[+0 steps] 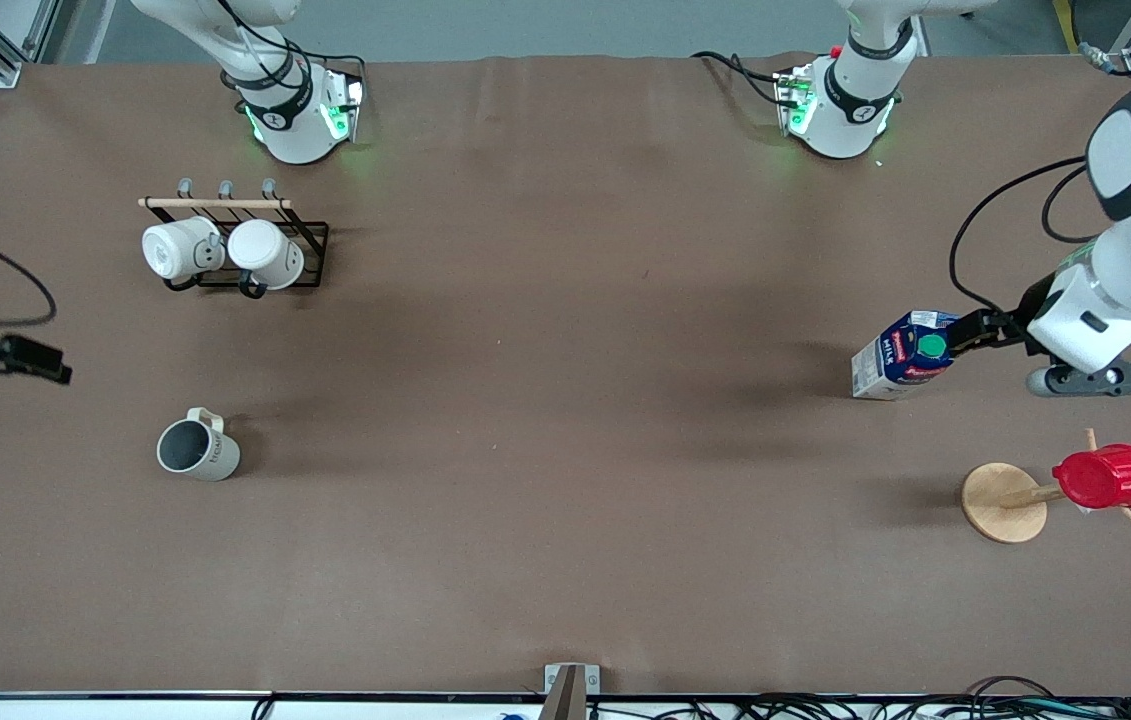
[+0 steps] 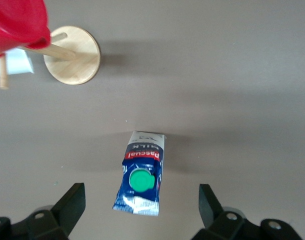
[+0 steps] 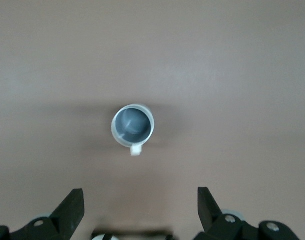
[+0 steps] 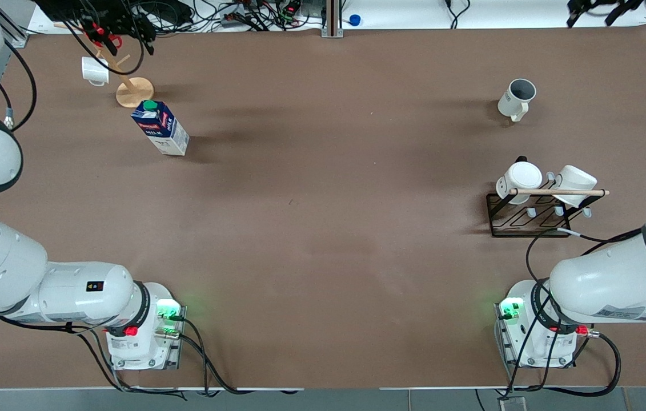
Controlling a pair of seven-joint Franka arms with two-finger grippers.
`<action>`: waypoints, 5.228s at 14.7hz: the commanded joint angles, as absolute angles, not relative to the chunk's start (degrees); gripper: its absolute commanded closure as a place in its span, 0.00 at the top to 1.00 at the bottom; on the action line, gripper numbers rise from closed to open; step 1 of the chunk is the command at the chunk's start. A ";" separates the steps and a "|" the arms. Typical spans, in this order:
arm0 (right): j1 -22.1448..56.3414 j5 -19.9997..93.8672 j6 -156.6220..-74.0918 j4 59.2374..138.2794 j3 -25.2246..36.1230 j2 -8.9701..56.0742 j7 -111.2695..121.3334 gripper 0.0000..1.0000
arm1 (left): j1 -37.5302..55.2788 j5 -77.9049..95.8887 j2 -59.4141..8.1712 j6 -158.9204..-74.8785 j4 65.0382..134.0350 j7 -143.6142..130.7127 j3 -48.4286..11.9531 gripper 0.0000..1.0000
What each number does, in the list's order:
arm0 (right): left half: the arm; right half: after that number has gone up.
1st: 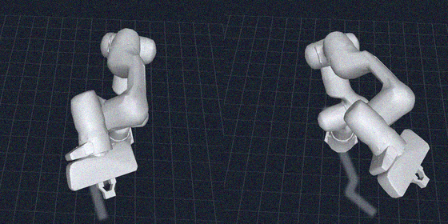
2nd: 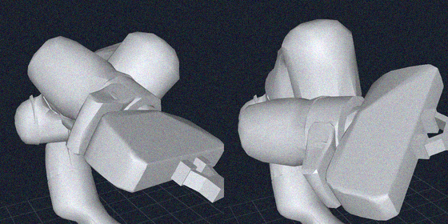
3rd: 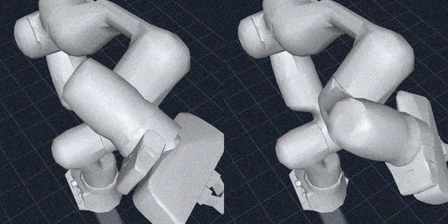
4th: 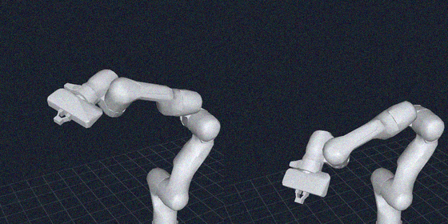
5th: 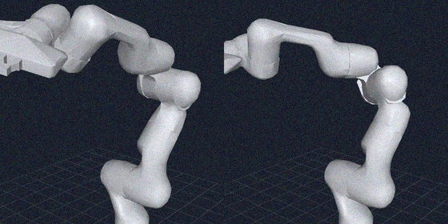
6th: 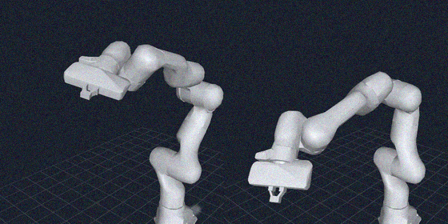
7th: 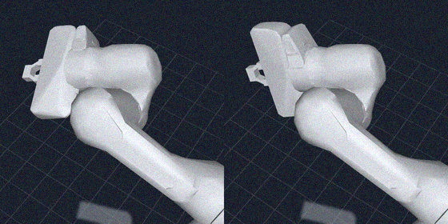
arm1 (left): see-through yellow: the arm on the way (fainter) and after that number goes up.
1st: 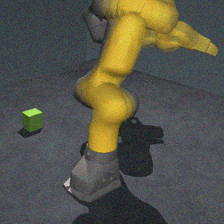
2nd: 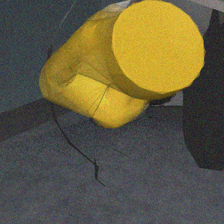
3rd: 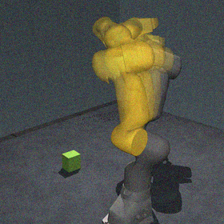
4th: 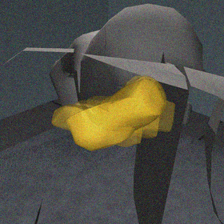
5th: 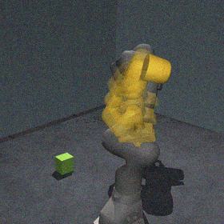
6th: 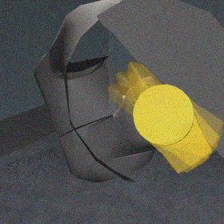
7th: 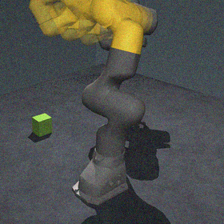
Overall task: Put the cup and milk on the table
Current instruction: 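Grasp the milk carton with the left gripper while the right gripper grasps the mug, then lift the grey mug and milk carton, carrying both toward the table center, then lower the grey mug onto the table with the right gripper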
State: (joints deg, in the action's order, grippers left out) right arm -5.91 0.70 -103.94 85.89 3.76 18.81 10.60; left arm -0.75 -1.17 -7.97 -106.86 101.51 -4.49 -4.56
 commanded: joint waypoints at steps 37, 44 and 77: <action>7.97 3.52 -111.73 97.74 2.20 19.95 -7.88 0.01 | -2.90 -2.11 -10.90 -119.00 117.69 -1.41 -5.10 0.53; 23.46 1.33 -115.72 91.50 -4.55 26.79 -36.44 0.01 | -2.73 -2.11 -9.15 -118.92 116.81 -1.49 -5.27 0.24; 20.15 -11.07 -115.34 92.02 -11.69 22.44 -48.46 1.00 | 24.52 -7.30 -35.33 -111.71 79.90 -37.87 -17.14 0.27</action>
